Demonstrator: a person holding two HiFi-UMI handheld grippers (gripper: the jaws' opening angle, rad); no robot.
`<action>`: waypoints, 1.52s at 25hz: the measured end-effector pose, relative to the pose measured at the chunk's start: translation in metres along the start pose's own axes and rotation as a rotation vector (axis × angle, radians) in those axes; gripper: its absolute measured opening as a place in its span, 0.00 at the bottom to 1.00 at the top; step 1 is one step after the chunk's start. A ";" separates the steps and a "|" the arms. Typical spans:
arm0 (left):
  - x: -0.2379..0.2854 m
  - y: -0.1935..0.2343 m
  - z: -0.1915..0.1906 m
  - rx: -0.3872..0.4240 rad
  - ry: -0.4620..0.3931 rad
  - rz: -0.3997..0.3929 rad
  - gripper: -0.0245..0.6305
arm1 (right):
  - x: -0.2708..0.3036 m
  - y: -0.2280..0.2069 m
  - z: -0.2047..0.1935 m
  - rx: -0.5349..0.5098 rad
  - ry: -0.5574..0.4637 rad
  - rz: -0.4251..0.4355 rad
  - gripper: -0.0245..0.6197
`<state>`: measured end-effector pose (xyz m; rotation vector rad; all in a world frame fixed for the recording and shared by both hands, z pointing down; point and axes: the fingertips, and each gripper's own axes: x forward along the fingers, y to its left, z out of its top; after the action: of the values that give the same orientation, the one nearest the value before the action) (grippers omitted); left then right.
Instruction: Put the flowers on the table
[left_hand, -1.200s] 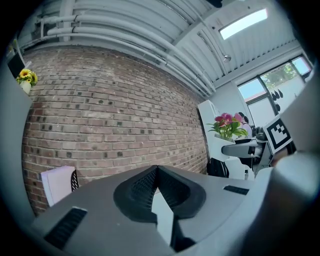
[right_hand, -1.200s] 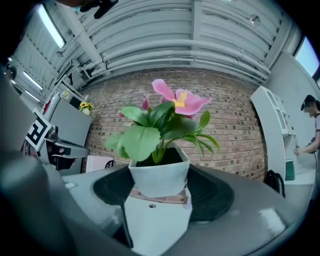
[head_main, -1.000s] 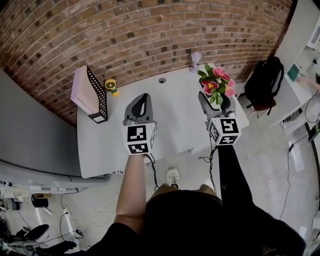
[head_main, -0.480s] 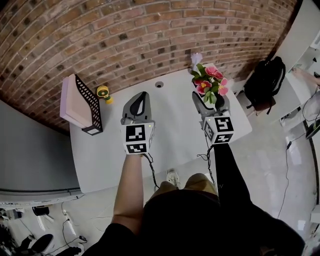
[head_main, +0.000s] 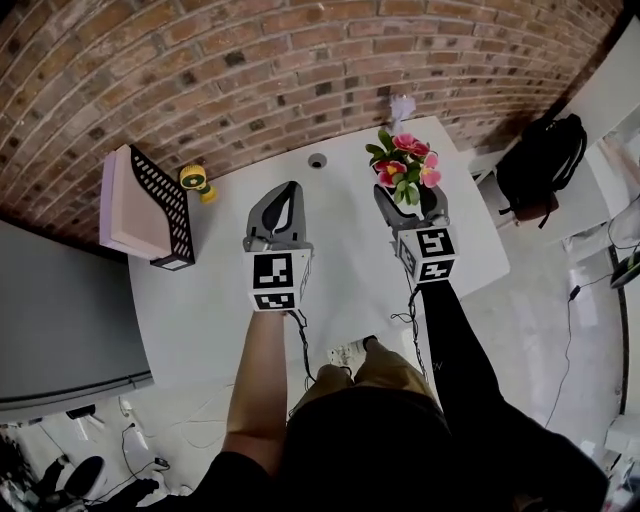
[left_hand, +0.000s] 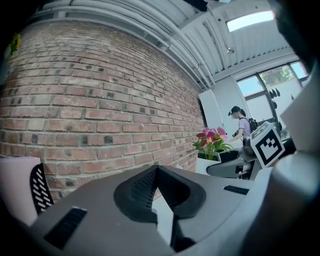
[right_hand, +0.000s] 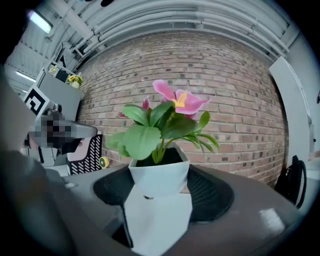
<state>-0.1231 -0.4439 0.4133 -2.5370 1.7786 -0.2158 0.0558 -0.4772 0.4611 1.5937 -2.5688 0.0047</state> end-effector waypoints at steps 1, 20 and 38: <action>0.005 0.001 -0.003 0.001 0.004 0.002 0.05 | 0.009 0.001 -0.007 -0.001 0.010 0.013 0.55; 0.062 0.037 -0.087 -0.038 0.160 0.062 0.05 | 0.140 -0.004 -0.152 0.032 0.249 0.112 0.55; 0.060 0.048 -0.126 -0.075 0.239 0.090 0.05 | 0.166 0.007 -0.230 0.066 0.401 0.157 0.55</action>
<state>-0.1651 -0.5105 0.5385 -2.5678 2.0133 -0.4755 -0.0003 -0.6073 0.7065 1.2501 -2.3846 0.3859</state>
